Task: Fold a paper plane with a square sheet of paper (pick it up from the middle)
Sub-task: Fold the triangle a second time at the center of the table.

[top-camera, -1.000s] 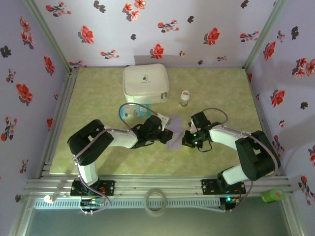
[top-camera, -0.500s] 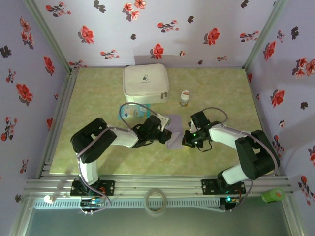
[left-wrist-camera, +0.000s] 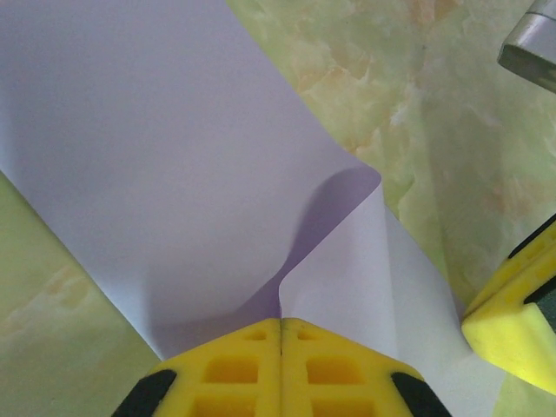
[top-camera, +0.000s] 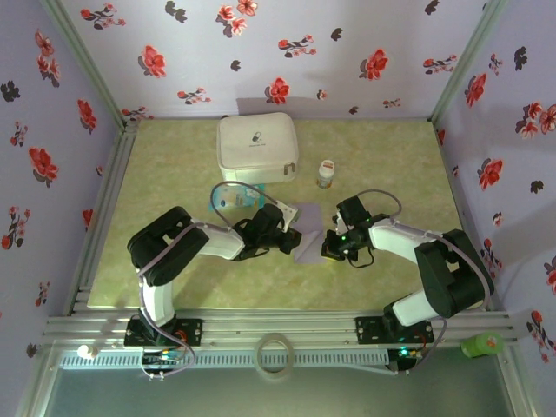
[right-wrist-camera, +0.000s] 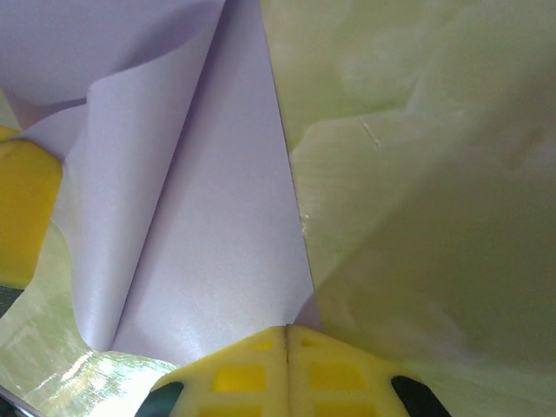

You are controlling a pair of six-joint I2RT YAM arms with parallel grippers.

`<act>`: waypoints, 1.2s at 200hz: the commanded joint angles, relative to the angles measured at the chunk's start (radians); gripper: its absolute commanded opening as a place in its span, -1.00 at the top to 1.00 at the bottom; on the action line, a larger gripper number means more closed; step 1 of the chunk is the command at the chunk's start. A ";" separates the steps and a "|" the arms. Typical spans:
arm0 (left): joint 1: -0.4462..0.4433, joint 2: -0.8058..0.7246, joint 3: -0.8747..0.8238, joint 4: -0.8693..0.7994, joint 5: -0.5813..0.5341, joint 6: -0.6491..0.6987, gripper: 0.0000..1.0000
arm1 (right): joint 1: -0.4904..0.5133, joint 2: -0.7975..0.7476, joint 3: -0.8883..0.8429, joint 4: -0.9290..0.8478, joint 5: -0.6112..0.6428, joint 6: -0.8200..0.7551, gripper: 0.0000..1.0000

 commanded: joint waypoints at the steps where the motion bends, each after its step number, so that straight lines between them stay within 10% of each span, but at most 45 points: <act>1: 0.008 0.020 0.001 0.018 -0.001 0.030 0.88 | 0.001 0.031 -0.002 -0.059 0.062 -0.018 1.00; 240: 0.016 0.030 -0.022 0.039 -0.018 0.013 0.88 | 0.001 0.017 0.005 -0.057 0.065 -0.014 1.00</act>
